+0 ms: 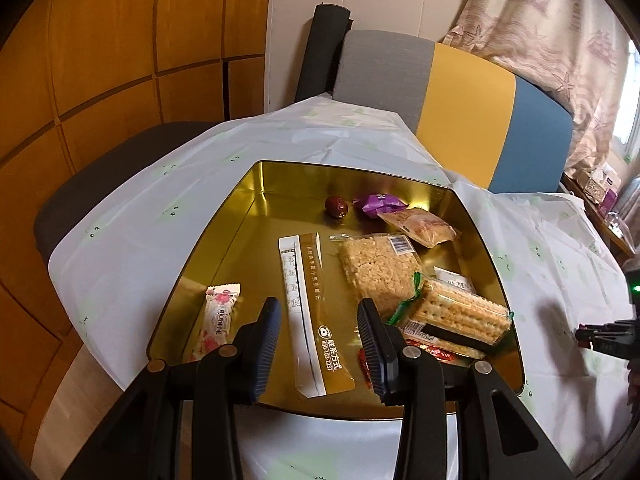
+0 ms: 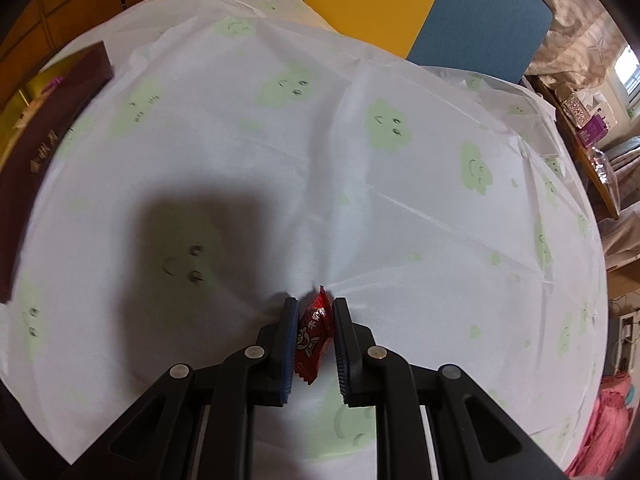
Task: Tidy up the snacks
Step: 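Carry the red candy over the gold tray and open the right gripper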
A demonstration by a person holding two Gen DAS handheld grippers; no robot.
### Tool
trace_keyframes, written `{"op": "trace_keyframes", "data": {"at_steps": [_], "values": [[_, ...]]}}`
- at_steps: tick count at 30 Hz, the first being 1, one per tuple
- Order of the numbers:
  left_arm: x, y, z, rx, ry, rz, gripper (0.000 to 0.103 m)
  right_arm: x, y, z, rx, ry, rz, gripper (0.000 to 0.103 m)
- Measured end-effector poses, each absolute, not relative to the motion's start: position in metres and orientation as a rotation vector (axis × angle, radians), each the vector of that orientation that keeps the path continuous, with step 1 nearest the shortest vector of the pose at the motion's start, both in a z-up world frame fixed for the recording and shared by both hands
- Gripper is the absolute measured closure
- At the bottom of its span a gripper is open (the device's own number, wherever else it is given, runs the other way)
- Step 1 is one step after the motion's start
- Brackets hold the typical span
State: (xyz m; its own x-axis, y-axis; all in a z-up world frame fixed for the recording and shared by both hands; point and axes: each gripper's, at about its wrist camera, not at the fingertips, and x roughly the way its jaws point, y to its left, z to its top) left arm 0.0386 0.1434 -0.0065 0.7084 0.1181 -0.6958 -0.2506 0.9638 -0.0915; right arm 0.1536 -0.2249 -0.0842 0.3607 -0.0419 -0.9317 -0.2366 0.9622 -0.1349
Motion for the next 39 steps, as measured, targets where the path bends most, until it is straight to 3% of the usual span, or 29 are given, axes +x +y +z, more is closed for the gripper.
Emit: {"op": "trace_keyframes", "data": {"at_steps": [10, 21, 33, 39], "values": [[0.036, 0.143, -0.009, -0.193, 0.758, 0.205, 0.063, 0.152, -0.17, -0.046, -0.192, 1.095, 0.316, 0.086], [0.037, 0.153, -0.011, -0.217, 0.749, 0.222, 0.063, 0.138, -0.045, 0.021, -0.113, 0.904, 0.687, 0.086], [0.038, 0.163, -0.015, -0.252, 0.756, 0.235, 0.063, 0.162, 0.034, -0.028, -0.236, 1.006, 0.673, 0.086], [0.037, 0.166, -0.013, -0.257, 0.74, 0.25, 0.063, 0.153, 0.026, -0.017, -0.142, 0.953, 0.753, 0.086]]}}
